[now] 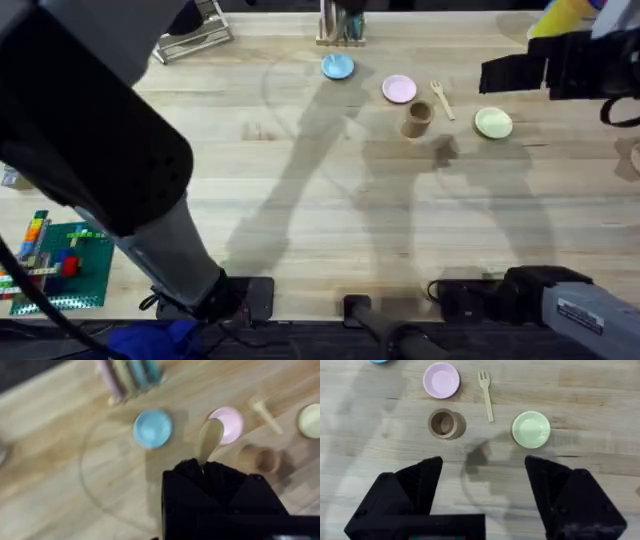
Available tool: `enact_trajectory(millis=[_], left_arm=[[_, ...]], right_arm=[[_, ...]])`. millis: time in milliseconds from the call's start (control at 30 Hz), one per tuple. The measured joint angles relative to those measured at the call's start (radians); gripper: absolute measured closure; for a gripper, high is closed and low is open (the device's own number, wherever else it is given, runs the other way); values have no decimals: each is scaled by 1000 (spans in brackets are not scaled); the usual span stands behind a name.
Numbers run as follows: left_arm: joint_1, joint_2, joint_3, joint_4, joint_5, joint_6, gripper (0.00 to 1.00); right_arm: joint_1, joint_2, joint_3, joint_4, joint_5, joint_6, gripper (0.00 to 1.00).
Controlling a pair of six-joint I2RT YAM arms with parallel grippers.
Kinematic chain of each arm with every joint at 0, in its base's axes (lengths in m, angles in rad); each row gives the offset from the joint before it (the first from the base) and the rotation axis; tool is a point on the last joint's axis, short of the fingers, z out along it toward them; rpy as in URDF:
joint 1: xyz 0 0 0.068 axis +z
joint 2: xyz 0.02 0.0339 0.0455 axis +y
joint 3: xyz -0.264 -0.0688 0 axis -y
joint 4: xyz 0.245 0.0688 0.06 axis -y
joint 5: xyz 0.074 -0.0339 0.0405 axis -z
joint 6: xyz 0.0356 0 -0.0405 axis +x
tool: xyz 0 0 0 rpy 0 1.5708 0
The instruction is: Pick up a utensil and set it on the pink plate, then put the other utensil in the container.
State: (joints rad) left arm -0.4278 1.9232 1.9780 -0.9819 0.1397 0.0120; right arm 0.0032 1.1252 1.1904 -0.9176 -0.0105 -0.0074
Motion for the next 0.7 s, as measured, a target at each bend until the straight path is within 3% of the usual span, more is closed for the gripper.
enact_trajectory(millis=[300,700], left_arm=[[-119,56,107,35,15,19,962],[-176,278,108,110,18,18,962]], right_arm=[[0,0,0,0,0,0,4],[0,0,0,0,0,0,3]])
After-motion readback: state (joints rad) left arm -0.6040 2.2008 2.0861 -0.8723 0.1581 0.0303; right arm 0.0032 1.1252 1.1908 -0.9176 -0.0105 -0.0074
